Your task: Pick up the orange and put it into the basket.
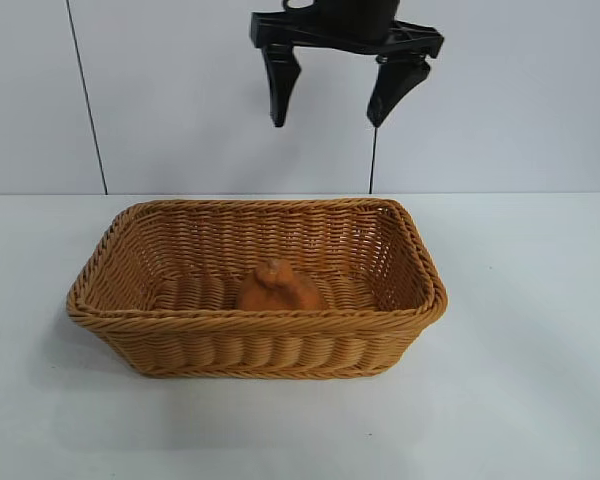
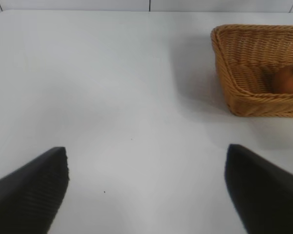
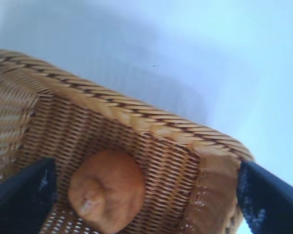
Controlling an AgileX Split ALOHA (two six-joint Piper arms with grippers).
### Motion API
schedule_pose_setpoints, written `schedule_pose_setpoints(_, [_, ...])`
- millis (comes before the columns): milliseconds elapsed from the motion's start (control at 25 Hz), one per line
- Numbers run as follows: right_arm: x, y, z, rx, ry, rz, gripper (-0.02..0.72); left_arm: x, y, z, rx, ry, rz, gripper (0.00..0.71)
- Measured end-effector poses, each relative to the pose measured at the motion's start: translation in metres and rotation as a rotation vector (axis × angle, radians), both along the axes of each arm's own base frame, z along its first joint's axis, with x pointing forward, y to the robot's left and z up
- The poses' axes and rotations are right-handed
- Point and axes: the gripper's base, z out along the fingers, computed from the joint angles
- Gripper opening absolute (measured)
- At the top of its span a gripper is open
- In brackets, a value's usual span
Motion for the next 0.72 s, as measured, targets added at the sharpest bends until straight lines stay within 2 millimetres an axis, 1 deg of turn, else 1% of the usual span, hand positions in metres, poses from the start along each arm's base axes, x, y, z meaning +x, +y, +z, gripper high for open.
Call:
schedule_pose_setpoints(200, [0.024,-0.060,0.000,-0.042,-0.016,-0.117,0.694,0.000,0.000,0.000,0.000,0.000,0.000,0.618])
schedule_pose_setpoints(280, [0.033,-0.088,0.000,-0.051,-0.018,-0.177,0.694,0.000,0.000,0.000,0.000,0.000,0.000,0.618])
schedule_pose_setpoints(440, [0.044,-0.144,0.000,-0.058,-0.016,-0.292,0.694,0.000,0.000,0.000,0.000,0.000,0.000,0.618])
schedule_pose_setpoints(520, [0.046,-0.167,0.000,-0.058,-0.015,-0.341,0.694,0.000,0.000,0.000,0.000,0.000,0.000,0.618])
schedule_pose_setpoints(560, [0.047,-0.177,0.000,-0.056,-0.013,-0.362,0.694,0.000,0.000,0.000,0.000,0.000,0.000,0.618])
schedule_pose_setpoints(640, [0.048,-0.190,0.000,-0.049,-0.011,-0.392,0.694,0.000,0.000,0.000,0.000,0.000,0.000,0.618])
schedule_pose_setpoints(720, [0.047,-0.199,-0.002,-0.048,-0.001,-0.408,0.694,0.000,0.000,0.000,0.000,0.000,0.000,0.618])
